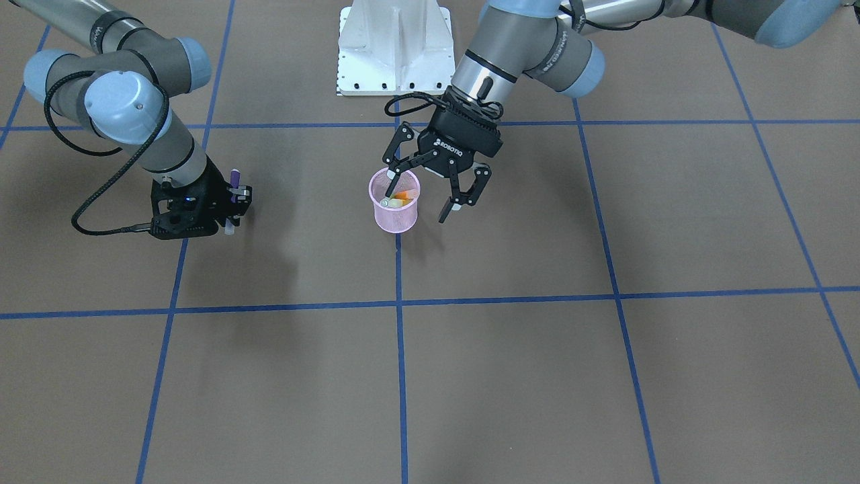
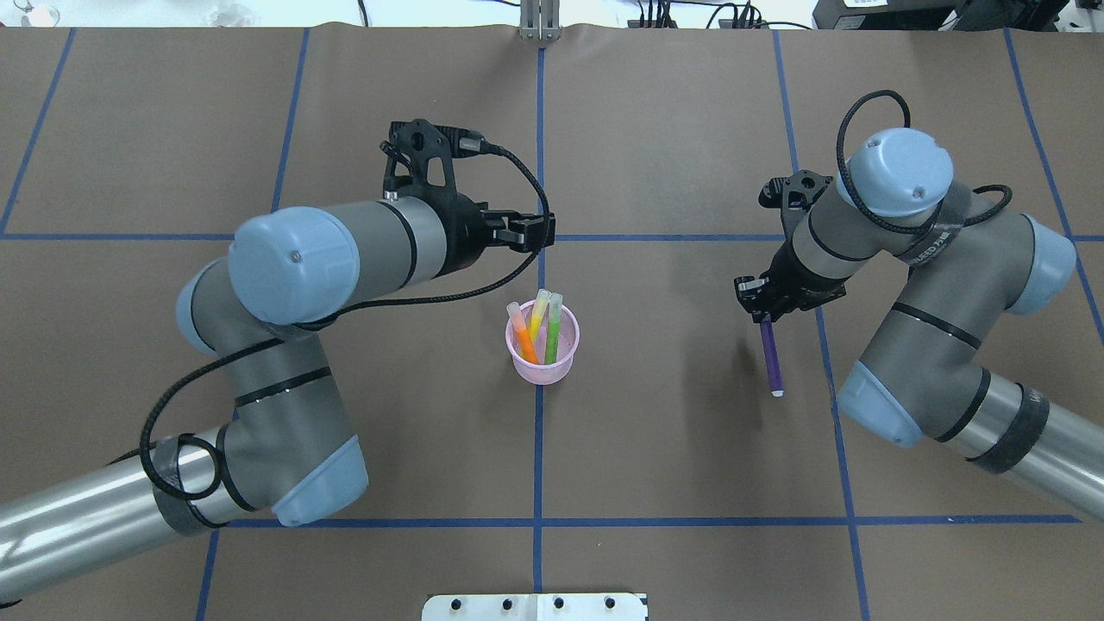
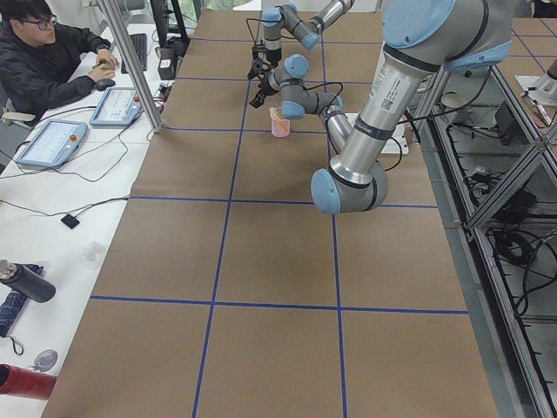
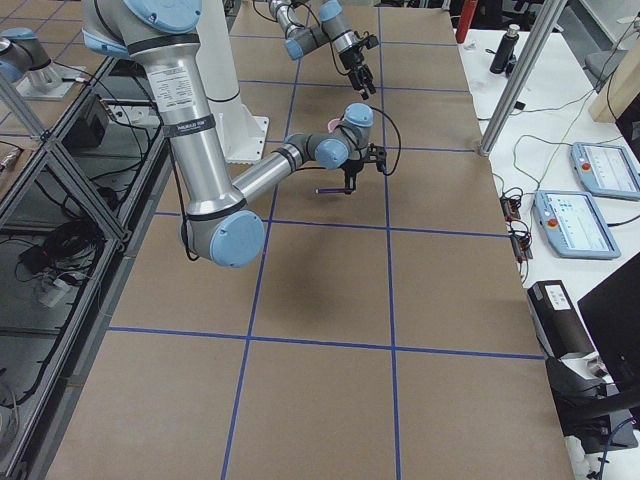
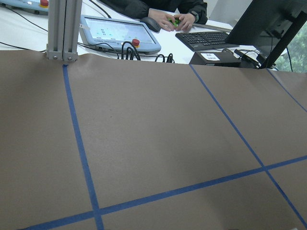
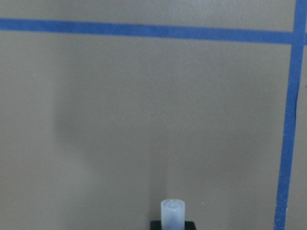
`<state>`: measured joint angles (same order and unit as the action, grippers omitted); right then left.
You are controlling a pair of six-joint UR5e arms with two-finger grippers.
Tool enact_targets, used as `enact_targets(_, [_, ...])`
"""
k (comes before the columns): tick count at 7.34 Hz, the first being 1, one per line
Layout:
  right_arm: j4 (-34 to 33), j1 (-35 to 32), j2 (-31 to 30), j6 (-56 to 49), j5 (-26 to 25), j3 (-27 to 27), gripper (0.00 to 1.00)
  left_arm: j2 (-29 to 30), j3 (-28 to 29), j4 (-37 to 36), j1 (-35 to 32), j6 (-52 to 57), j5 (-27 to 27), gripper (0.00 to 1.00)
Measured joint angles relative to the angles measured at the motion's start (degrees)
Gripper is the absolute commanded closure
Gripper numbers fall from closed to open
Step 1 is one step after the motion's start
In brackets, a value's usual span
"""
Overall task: Collect pens into pen holder
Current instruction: 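Lift the purple marker upright with the right gripper while the left withdraws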
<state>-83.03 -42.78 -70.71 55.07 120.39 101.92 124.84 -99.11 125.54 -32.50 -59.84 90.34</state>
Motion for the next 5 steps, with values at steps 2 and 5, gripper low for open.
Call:
enact_targets(2, [0.14,-2.64,1.87,0.26,-0.3,1.22,1.0,-4.0,-0.54,-1.15,-4.68,3.72,6.19,0.01])
enact_targets(5, [1.97,-6.92,7.57,0.95,-1.64,3.87,1.0,-11.6,-0.97,-1.28,-12.53,9.52,16.63,0.01])
